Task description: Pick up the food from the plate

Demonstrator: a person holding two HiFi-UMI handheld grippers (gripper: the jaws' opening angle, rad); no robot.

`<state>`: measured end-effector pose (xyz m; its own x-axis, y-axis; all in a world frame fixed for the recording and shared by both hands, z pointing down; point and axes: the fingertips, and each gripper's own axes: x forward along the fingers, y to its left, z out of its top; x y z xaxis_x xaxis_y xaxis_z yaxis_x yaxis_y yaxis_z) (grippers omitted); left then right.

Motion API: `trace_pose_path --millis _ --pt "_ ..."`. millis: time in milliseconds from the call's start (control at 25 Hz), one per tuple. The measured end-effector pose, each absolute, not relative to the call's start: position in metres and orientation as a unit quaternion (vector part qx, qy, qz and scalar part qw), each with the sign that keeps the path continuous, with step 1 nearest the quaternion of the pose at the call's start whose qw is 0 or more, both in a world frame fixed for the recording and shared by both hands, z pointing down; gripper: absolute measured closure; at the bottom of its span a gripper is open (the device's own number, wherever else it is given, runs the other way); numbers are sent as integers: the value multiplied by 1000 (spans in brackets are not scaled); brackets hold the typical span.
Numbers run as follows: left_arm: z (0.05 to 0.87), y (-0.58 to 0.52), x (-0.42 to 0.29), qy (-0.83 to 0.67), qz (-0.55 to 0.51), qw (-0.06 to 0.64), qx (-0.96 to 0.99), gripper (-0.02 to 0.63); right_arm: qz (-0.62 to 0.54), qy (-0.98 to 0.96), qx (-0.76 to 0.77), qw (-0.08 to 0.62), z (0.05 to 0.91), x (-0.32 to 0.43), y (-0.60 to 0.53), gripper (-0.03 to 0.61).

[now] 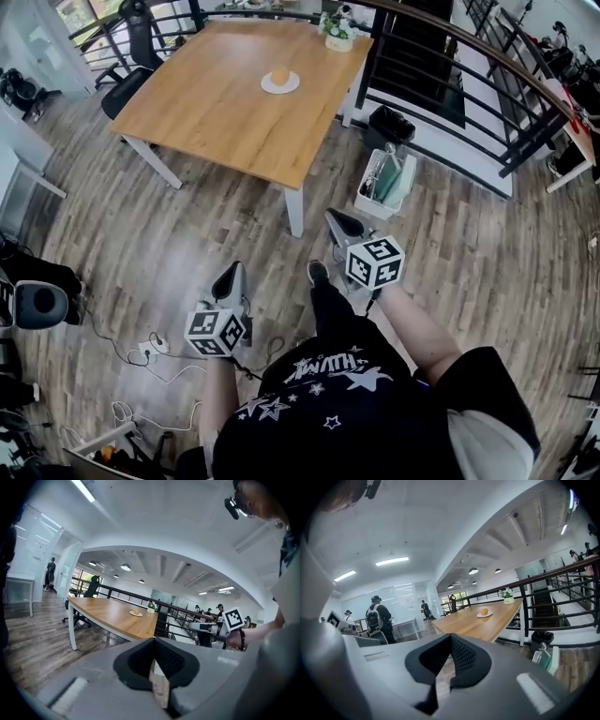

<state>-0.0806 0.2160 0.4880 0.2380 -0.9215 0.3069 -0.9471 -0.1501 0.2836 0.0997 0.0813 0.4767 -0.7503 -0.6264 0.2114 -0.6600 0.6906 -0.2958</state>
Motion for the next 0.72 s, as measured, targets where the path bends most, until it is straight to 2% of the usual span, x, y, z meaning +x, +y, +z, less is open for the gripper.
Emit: trace_pose_path --millis 720 --pt "483 27 -114 -622 47 223 749 612 209 -911 353 47 480 69 -112 577"
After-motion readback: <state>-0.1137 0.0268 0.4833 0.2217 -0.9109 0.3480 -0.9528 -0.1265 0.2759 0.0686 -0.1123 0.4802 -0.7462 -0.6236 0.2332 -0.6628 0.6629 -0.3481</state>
